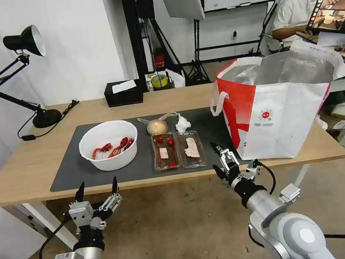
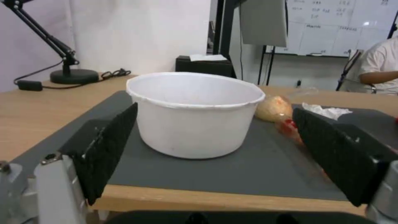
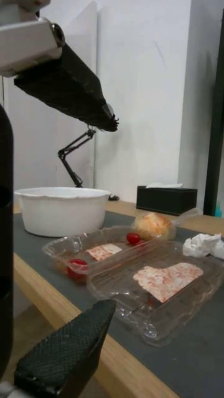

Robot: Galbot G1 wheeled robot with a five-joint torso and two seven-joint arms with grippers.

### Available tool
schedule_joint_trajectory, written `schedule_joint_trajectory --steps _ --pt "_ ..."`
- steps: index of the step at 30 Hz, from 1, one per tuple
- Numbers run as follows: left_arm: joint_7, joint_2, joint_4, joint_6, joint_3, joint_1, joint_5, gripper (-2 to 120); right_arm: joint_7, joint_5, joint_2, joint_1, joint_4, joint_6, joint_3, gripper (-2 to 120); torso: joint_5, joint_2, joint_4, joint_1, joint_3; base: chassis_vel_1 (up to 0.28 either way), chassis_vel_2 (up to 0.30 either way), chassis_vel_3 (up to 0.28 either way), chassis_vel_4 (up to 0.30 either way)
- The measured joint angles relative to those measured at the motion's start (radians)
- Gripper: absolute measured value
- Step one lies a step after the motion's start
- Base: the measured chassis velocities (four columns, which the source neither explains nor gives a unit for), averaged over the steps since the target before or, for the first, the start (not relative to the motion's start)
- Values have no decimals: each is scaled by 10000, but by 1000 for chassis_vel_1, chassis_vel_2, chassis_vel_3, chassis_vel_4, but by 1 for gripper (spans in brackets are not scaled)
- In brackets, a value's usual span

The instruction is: Pick up the trash from the table and place it into the takeout bag.

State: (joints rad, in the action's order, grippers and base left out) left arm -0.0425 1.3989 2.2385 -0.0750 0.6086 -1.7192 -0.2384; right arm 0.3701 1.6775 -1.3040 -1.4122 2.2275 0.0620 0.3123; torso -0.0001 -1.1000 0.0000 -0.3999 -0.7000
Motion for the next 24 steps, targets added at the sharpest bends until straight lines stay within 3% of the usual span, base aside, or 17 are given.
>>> schedule_joint_trajectory --steps 24 --pt "98 -353 -44 -242 339 -230 -381 100 550 -51 -912 1089 -1603 -180 -766 100 0 0 0 0 0 0 0 0 0"
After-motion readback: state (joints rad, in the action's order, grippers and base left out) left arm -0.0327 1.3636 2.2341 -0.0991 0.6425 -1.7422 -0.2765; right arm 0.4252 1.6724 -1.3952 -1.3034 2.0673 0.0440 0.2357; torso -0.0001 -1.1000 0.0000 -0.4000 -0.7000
